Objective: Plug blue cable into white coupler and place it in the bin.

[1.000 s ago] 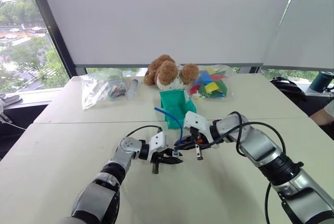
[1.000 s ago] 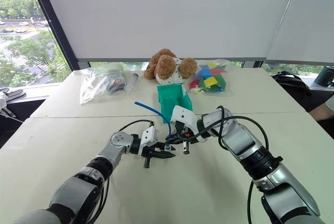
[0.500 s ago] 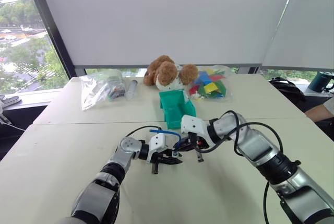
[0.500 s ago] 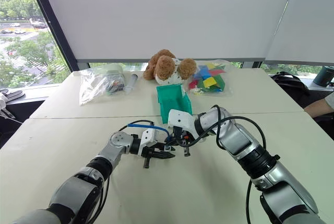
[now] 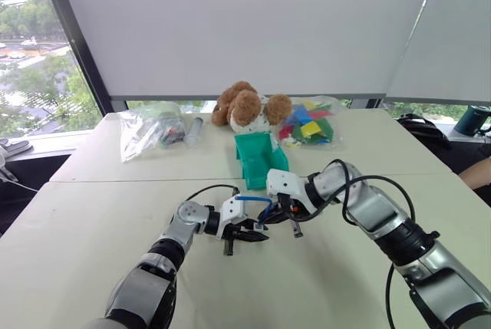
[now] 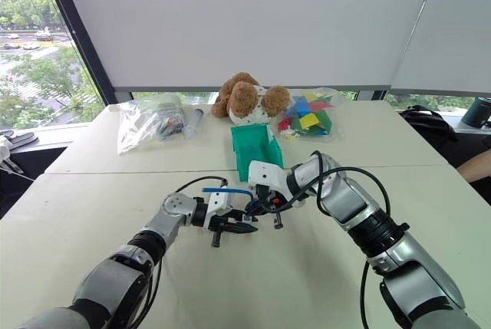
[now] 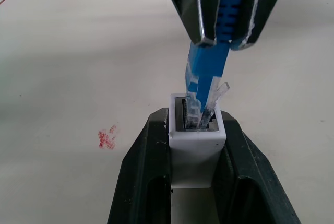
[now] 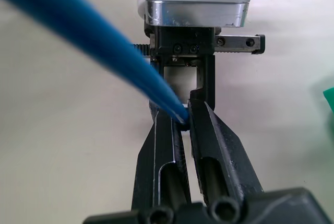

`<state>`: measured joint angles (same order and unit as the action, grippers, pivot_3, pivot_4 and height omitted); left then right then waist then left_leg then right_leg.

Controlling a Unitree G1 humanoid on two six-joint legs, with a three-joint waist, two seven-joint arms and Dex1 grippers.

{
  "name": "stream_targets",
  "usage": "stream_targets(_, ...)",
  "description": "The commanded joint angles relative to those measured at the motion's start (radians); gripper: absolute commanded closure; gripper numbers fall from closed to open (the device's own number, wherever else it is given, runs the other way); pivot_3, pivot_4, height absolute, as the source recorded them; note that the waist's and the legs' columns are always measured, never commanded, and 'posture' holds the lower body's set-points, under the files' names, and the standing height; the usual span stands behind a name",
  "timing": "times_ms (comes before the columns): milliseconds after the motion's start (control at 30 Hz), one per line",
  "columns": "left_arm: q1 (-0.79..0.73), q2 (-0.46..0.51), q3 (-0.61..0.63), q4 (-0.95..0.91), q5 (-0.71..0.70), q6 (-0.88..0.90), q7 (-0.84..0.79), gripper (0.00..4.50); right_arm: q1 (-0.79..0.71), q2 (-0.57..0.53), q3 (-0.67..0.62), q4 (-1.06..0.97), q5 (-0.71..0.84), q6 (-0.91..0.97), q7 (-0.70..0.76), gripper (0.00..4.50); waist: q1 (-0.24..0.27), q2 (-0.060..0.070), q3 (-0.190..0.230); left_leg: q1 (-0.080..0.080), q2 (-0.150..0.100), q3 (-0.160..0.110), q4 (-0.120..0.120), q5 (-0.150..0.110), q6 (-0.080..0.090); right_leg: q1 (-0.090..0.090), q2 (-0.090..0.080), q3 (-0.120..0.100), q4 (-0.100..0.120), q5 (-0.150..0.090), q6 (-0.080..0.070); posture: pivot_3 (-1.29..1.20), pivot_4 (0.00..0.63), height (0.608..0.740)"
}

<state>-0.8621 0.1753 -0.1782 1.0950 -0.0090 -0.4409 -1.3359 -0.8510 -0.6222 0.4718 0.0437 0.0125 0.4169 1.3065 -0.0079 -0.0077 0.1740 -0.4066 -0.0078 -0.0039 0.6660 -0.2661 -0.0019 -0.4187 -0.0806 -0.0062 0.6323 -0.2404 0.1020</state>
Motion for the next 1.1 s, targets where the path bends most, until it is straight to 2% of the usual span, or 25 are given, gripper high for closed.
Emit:
stream_targets(33,0.011,-0.004,-0.006,0.010,0.013,0.004,-0.002,4.09,0.001,0.034,0.060,0.056,-0.037,-0.012,0.021,4.50,-0.001,0.000,0.000,0.000,0.000,0.000,0.000,0.000,0.000,0.000,0.000,0.000,0.000,0.000,0.000,0.00,0.150,0.740)
stream_targets(200,0.017,-0.002,-0.006,0.003,0.012,0.005,-0.001,4.09,0.006,0.090,0.095,0.135,-0.070,-0.041,0.031,4.50,-0.005,-0.001,-0.001,0.003,0.000,0.000,0.000,0.000,0.000,0.003,0.001,0.000,0.000,0.000,0.000,0.00,0.150,0.740)
stream_targets(333,0.025,0.000,-0.006,-0.006,0.009,0.009,0.005,4.09,0.051,0.111,0.135,0.198,-0.106,-0.067,0.053,4.50,-0.009,-0.003,-0.005,0.016,0.002,0.000,-0.004,-0.001,0.001,0.015,0.001,0.000,-0.002,0.000,0.000,0.00,0.150,0.740)
stream_targets(667,0.049,0.010,0.011,-0.050,-0.019,0.038,-0.001,4.09,0.149,0.162,0.168,0.346,-0.168,-0.119,0.027,4.50,-0.013,-0.009,-0.038,0.020,0.004,0.000,-0.006,-0.003,0.004,0.016,0.002,0.000,-0.002,-0.002,-0.003,0.00,0.150,0.740)
stream_targets(800,0.065,0.015,0.007,-0.071,-0.021,0.044,-0.016,4.09,0.149,0.182,0.174,0.423,-0.195,-0.158,-0.001,4.50,-0.020,-0.013,-0.045,0.038,0.005,0.002,-0.019,-0.003,0.004,0.028,0.002,0.000,-0.005,-0.007,-0.010,0.00,0.150,0.740)
stream_targets(1000,0.064,0.020,0.012,-0.084,-0.027,0.055,-0.013,4.09,0.163,0.194,0.189,0.462,-0.220,-0.195,-0.011,4.50,-0.032,-0.009,-0.052,0.041,0.008,-0.001,-0.021,-0.004,0.005,0.029,0.004,-0.002,-0.002,-0.009,-0.012,0.00,0.150,0.740)
stream_targets(1100,0.065,0.040,0.004,-0.082,-0.011,0.051,-0.008,4.09,0.168,0.206,0.141,0.415,-0.160,-0.134,0.005,4.50,-0.034,-0.009,-0.053,0.043,0.008,-0.001,-0.022,-0.004,0.005,0.030,0.004,-0.002,-0.002,-0.010,-0.013,0.00,0.150,0.740)
